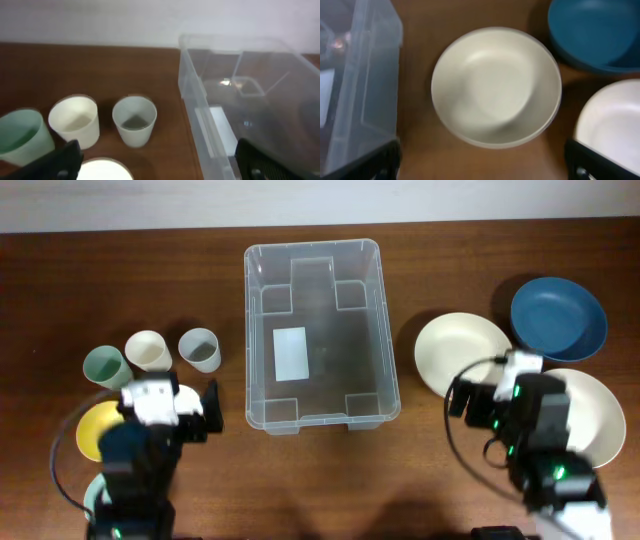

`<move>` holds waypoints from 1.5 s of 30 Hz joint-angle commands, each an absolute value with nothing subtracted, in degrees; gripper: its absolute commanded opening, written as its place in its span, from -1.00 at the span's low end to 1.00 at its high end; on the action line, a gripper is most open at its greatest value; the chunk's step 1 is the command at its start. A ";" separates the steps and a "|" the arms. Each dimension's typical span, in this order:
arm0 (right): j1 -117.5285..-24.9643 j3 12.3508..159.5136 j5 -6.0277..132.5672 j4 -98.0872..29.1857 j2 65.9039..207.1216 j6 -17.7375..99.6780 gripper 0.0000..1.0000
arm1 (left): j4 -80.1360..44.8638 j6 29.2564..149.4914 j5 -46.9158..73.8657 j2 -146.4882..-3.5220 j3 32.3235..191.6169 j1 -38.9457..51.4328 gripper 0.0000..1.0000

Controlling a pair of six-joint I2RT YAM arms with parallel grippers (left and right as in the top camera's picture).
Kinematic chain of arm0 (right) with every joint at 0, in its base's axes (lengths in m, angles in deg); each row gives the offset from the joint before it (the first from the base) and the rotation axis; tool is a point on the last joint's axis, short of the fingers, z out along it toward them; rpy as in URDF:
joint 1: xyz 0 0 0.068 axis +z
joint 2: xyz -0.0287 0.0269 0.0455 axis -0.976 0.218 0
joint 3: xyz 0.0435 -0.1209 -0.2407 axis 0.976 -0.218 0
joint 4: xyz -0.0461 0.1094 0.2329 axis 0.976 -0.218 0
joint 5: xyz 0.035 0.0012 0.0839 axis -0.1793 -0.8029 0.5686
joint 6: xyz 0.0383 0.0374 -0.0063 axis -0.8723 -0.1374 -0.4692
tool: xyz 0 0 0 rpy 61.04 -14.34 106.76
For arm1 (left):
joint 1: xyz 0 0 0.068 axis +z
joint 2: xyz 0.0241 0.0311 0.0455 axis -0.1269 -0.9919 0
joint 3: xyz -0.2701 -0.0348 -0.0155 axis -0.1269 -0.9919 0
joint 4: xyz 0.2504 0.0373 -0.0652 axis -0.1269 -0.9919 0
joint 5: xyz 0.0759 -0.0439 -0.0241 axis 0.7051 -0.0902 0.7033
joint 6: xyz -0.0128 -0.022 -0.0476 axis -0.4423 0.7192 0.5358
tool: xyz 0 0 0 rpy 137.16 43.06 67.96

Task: Pack container
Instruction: 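Move the right gripper to the rim of the cream bowl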

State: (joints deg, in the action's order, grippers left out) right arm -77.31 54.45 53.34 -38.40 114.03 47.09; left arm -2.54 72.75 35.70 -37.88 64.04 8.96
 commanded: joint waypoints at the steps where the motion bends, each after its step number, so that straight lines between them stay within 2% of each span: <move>1: -80.55 69.05 55.35 -47.25 123.32 46.41 0.98 | -9.93 73.47 35.92 -48.15 75.64 8.94 0.99; 6: -85.95 85.40 60.18 -62.50 134.40 46.41 0.98 | -26.21 73.45 35.94 -60.96 92.17 8.94 0.99; 9: -87.93 89.81 60.59 -66.70 137.81 47.07 0.98 | -32.62 73.43 35.94 -66.36 99.23 8.94 0.99; 20: -95.52 89.96 60.64 -60.17 144.76 46.85 0.98 | -33.62 73.49 35.90 -69.36 101.48 8.92 0.99; 33: -95.54 89.96 60.68 -51.58 165.51 46.94 0.97 | -33.67 73.49 35.92 -69.36 101.48 8.94 0.99; 45: -95.54 89.96 61.14 -48.10 174.97 48.55 0.98 | -33.65 73.49 35.92 -69.36 101.48 8.94 0.99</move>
State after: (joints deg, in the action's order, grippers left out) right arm -95.19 89.11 60.35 -48.65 172.70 47.88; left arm -33.60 72.75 35.73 -69.38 100.32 8.96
